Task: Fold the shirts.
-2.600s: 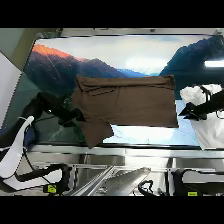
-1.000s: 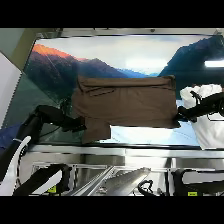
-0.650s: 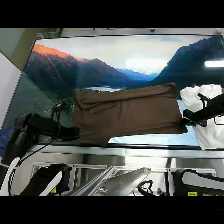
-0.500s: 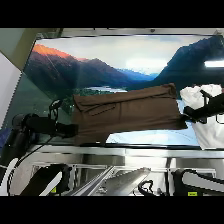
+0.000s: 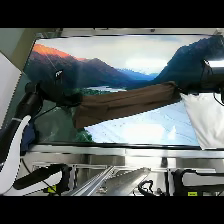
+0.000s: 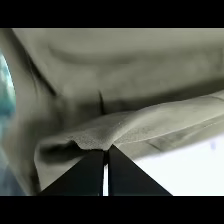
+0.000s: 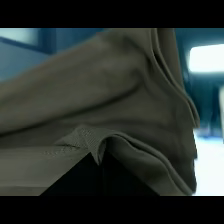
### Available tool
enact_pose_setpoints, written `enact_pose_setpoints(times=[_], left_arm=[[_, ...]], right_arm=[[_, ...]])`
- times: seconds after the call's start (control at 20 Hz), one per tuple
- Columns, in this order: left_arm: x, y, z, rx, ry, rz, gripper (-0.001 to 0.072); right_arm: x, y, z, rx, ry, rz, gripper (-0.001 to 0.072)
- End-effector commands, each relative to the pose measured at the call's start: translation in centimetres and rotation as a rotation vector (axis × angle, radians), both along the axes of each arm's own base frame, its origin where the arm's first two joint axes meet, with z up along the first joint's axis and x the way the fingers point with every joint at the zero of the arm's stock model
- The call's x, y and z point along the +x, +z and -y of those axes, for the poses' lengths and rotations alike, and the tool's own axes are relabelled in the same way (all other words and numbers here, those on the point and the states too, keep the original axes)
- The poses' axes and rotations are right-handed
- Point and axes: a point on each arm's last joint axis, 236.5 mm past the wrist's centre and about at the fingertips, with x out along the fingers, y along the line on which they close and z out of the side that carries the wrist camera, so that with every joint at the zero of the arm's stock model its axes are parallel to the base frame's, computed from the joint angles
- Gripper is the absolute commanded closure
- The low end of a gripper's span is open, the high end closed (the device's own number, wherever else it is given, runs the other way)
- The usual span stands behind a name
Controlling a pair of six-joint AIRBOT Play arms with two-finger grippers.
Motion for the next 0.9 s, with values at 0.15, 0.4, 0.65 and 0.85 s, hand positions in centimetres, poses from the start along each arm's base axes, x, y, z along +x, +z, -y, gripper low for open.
enact_pose_setpoints(times=[0.15,0.4,0.65,0.85], left_arm=[[5.4,-5.7,0.4,0.017,0.002,-0.050,0.0687],[6.4,-5.6,1.5,0.008,-0.023,-0.093,0.0004],[7.1,-2.3,1.9,0.002,-0.050,-0.082,0.0004],[7.3,-0.1,2.1,0.001,-0.069,-0.080,0.0005]], right_arm=[[4.4,-5.0,-0.2,-0.016,0.010,0.000,0.0690],[5.0,-4.3,3.8,-0.217,0.076,0.018,0.0179],[4.8,-5.4,5.6,-0.236,0.081,-0.066,0.0107],[4.0,-5.9,2.8,-0.118,0.191,-0.127,0.0108]])
